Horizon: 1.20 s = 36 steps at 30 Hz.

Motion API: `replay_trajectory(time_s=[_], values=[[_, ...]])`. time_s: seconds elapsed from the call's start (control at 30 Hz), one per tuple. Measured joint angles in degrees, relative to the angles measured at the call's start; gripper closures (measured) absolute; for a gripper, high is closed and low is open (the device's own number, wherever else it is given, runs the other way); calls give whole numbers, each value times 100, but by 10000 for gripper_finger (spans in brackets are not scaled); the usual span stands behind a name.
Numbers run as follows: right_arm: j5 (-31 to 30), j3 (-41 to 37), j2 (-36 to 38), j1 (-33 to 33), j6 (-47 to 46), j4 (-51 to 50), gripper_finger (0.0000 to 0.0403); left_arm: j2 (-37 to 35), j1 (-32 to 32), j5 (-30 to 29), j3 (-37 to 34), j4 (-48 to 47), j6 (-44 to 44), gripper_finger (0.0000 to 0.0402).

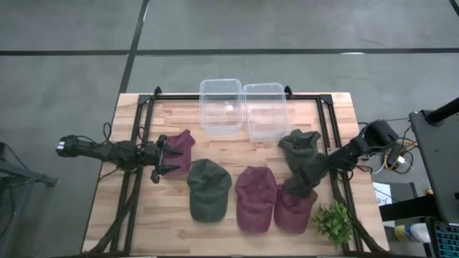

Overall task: Pick & Place hat
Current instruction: Put the right black cap into the right transparent bin

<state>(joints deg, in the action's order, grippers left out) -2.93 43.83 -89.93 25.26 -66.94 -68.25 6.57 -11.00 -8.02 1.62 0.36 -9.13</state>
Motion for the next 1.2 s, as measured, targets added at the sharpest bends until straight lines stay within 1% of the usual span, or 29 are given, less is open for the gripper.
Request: replay_trajectory(time_s=[0.47,0.7,0.87,0.97,1.07,1.2], values=[[-200,38,-496,0,431,4,177,1,0,-5,1,0,-29,147],[-629,334,-457,9,591,-94,177,2,0,-46,1,0,-110,147],[-1003,564,-490,11,871,-436,177,2,0,-67,-1,1,-141,147],[-962,612,-490,22,1264,-466,177,2,0,-67,-1,0,-142,147],[-639,662,-490,114,1670,-462,177,0,0,-67,-1,0,-142,147],[-478,758,-490,372,1805,-449,177,2,0,-69,-1,0,-139,147]])
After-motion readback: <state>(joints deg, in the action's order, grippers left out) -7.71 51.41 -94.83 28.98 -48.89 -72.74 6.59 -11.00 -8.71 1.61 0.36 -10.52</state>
